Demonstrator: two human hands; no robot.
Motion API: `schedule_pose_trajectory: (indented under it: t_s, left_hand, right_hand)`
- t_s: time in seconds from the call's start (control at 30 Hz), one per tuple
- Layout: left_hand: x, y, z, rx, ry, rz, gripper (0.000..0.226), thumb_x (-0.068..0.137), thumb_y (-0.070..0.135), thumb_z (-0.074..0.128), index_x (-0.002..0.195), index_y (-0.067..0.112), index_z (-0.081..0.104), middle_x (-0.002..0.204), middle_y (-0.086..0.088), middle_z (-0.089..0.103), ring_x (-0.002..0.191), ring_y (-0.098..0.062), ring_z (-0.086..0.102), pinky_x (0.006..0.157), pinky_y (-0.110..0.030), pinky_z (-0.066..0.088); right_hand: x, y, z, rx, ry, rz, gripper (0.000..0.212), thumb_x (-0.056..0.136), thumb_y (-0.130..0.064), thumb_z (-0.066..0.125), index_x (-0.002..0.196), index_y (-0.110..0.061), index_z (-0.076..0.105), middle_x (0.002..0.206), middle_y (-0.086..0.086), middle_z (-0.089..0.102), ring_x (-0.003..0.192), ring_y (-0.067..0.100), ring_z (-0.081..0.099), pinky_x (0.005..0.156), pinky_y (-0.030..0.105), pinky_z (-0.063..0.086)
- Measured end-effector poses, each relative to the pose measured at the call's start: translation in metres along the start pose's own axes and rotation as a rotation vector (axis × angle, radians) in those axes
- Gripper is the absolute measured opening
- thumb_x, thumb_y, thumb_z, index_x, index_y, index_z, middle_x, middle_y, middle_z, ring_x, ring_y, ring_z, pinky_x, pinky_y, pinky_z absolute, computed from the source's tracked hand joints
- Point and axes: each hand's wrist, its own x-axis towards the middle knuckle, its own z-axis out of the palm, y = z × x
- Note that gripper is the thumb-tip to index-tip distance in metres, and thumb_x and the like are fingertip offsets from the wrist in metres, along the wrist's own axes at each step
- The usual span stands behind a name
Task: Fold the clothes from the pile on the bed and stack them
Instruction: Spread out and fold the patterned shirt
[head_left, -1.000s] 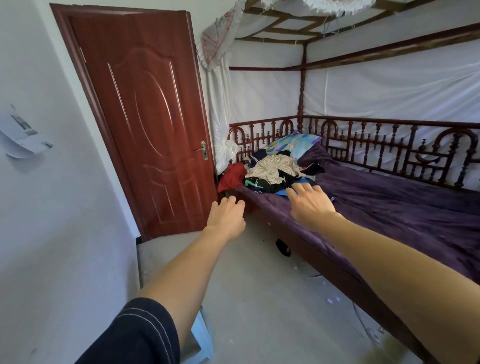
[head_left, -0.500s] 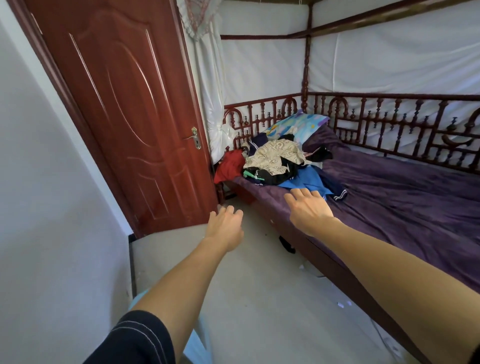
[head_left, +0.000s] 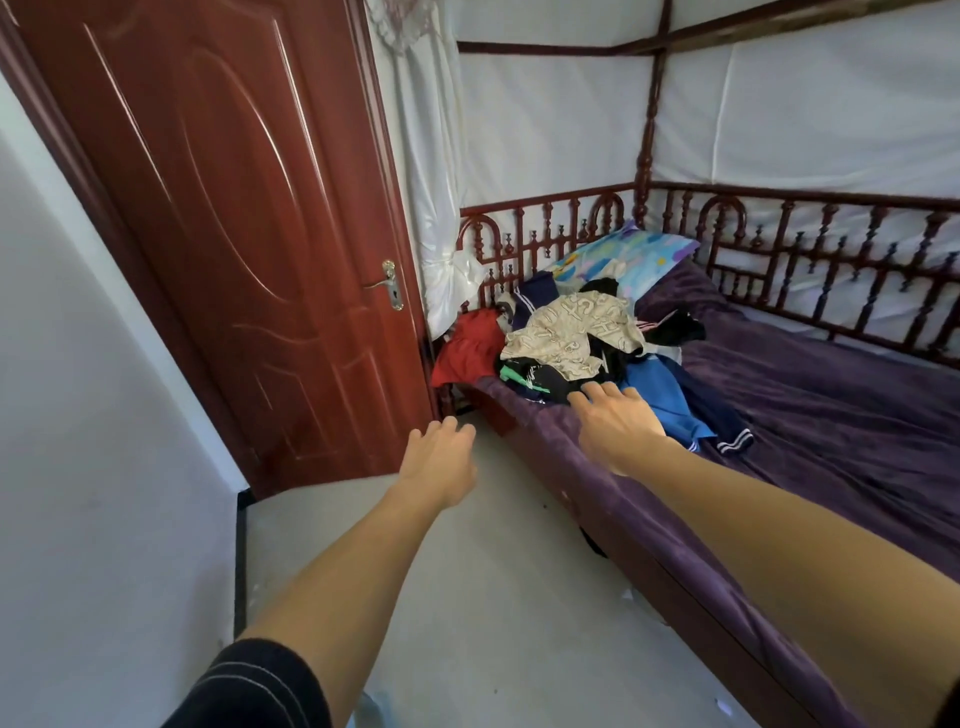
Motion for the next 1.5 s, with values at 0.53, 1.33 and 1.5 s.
schedule_pose_trajectory:
  t_s: [0.53,1.33,1.5]
  left_hand:
    - [0.33,-0.101,0.057,-0.03,-0.082,0.209,0.039,0.092,0.031,0.047,0.128,0.016,0.049,0.124,-0.008,0.05,0.117,-0.03,0.047,0.094,-0.044,0.038]
    - [0.785,-0.095,0.259,-0.017,-0.403,0.512,0.039,0.092,0.031,0.048,0.128,0.016,0.047,0.122,-0.006,0.051,0.115,-0.027,0.048,0.092,-0.041,0.039]
    - [0.854,-0.097,0.326,-0.008,-0.487,0.706,0.039,0.092,0.028,0.049,0.13,0.015,0.046,0.133,-0.009,0.044,0.122,-0.027,0.043,0.097,-0.041,0.038]
  right_hand:
    - [0.27,0.049,0.104,0.008,-0.138,0.195,0.046,0.092,-0.023,0.046,0.137,-0.016,0.037,0.136,0.007,0.045,0.12,0.027,0.045,0.096,0.038,0.037]
    - [0.578,0.195,0.366,0.148,-0.49,0.445,0.051,0.092,-0.021,0.046,0.142,-0.018,0.035,0.139,0.004,0.043,0.123,0.025,0.044,0.1,0.038,0.038]
    - [0.62,0.184,0.432,0.231,-0.659,0.608,0.052,0.093,-0.027,0.049,0.142,-0.018,0.034,0.146,0.005,0.037,0.125,0.026,0.044,0.101,0.04,0.038]
